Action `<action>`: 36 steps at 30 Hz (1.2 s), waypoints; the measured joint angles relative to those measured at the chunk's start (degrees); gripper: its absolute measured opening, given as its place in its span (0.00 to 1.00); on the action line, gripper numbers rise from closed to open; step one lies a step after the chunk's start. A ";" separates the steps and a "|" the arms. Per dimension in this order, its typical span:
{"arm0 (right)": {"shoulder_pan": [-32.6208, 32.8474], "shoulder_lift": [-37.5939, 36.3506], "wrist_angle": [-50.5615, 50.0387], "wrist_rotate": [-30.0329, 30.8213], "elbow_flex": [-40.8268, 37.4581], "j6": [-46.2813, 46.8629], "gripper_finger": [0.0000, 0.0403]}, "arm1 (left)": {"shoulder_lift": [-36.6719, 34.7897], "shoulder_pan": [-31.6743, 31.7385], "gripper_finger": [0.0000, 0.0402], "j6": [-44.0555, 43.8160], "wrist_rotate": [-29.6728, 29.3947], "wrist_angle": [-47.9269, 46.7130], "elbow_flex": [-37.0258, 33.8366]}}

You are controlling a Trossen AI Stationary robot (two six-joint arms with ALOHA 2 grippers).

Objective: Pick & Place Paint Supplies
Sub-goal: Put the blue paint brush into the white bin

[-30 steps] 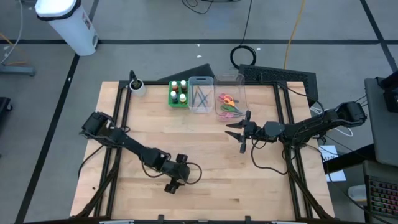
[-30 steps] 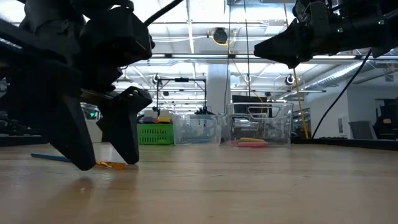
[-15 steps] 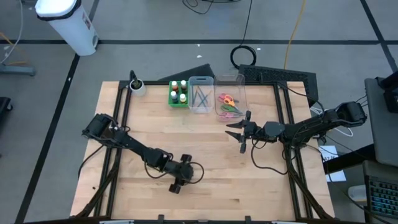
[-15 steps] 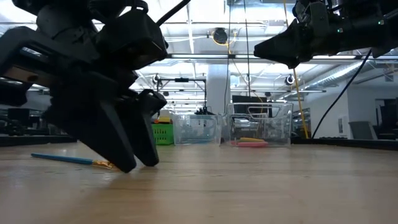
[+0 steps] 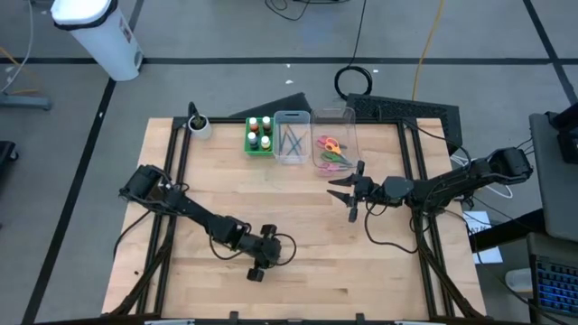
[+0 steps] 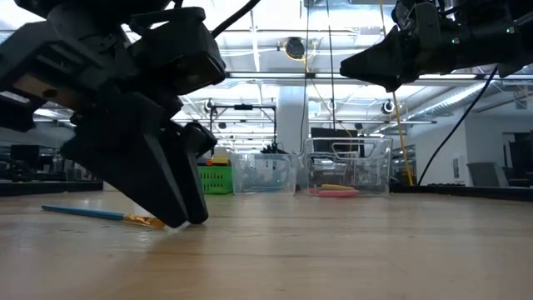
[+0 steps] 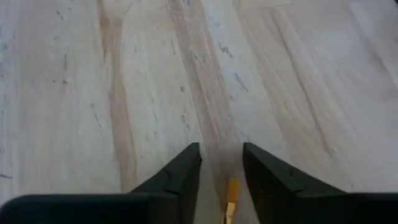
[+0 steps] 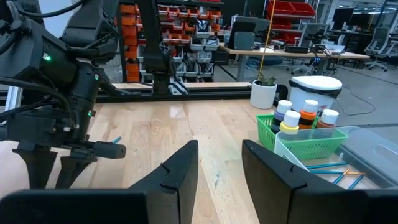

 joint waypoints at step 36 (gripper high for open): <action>0.00 0.00 -0.04 -0.02 0.00 0.02 0.29 | -2.26 -1.87 0.17 1.68 0.88 -7.60 -0.07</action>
